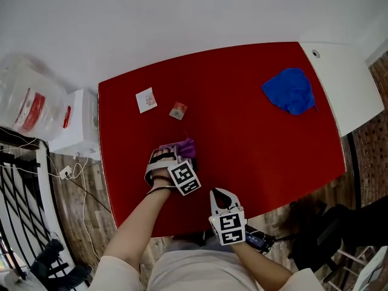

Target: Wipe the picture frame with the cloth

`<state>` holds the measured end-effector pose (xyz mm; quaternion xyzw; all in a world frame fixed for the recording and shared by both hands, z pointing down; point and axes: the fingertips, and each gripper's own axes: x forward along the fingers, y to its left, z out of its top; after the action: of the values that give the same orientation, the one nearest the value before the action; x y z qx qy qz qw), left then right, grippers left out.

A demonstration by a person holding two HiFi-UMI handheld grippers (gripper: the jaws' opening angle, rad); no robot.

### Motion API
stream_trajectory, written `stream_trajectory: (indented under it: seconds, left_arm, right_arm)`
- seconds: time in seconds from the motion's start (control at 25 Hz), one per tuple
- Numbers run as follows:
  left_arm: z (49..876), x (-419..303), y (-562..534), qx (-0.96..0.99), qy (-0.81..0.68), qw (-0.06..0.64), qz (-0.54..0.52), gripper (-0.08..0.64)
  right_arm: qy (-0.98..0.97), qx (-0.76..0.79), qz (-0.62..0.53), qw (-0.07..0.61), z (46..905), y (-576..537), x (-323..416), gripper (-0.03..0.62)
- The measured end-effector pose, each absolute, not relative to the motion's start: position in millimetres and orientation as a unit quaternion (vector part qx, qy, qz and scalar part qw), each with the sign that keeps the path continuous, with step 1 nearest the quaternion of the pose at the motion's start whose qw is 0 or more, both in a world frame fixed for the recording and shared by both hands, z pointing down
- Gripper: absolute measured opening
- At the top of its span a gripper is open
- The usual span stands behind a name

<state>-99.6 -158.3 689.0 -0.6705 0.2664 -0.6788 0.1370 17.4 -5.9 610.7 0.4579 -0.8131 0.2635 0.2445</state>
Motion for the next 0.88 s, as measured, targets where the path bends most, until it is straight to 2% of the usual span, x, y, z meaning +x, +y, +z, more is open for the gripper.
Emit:
stream_trajectory:
  seconds: [0.56,0.88]
  left_arm:
    - [693,-81,-57,-0.691,0.226,0.151,-0.669,0.061]
    - [683,-79,-59,-0.702,0.250,0.147,-0.651,0.061]
  right_arm:
    - [-0.822,0.446,0.257,0.243,612,-19,14,0.003]
    - [-0.826,0.439,0.249,0.251,611,-13,10,0.003]
